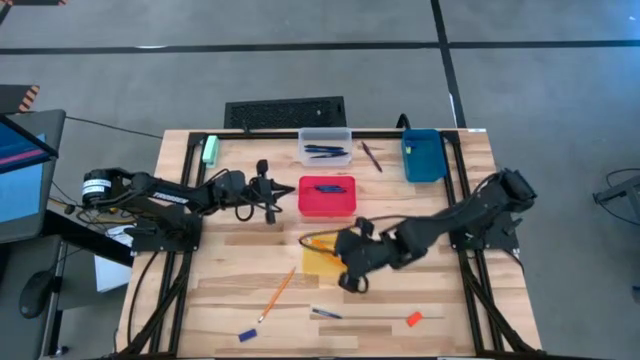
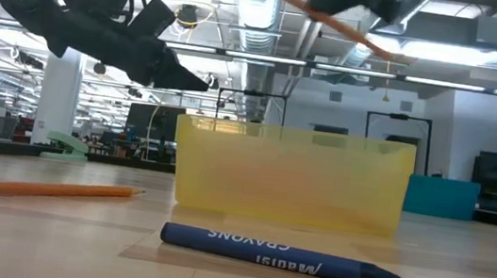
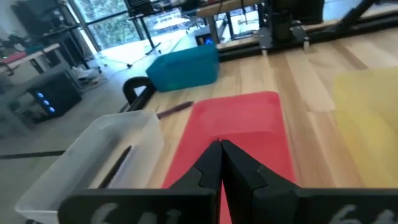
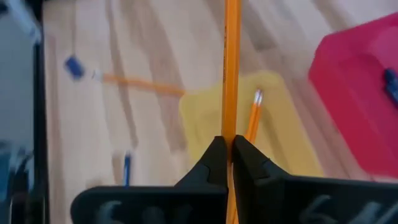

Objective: Sort crayons/erasers/pens/pencils in bins
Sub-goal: Put the bottom right orange pencil into the yellow bin

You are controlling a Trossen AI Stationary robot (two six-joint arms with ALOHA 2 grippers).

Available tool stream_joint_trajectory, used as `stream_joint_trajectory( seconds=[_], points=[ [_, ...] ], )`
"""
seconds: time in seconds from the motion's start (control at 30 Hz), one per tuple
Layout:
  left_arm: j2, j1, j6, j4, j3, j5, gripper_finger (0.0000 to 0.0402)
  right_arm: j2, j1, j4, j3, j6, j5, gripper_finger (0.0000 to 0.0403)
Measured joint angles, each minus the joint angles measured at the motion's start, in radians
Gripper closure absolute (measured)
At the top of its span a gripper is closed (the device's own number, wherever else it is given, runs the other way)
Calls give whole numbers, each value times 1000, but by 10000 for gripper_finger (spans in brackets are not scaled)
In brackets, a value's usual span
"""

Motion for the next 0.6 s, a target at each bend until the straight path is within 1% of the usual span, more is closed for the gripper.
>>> stream_joint_trajectory(
  seconds=[0.1,0.17,0.23,0.43,0.53,0.6],
  points=[
    [0,12,-2,14,0,0,401,37,-50,23,0,-5,-10,390],
    [0,19,-1,12,0,-1,401,67,-75,24,-1,-4,-45,390],
    [0,25,-8,10,0,-1,401,102,-90,61,0,-1,-77,390],
    [0,27,-27,4,0,-3,401,185,-95,43,-1,45,-138,390],
    [0,27,-32,3,0,-3,401,200,-95,47,-1,69,-184,390],
    [0,27,-32,5,0,-4,401,198,-92,59,-13,83,-187,390]
  ],
)
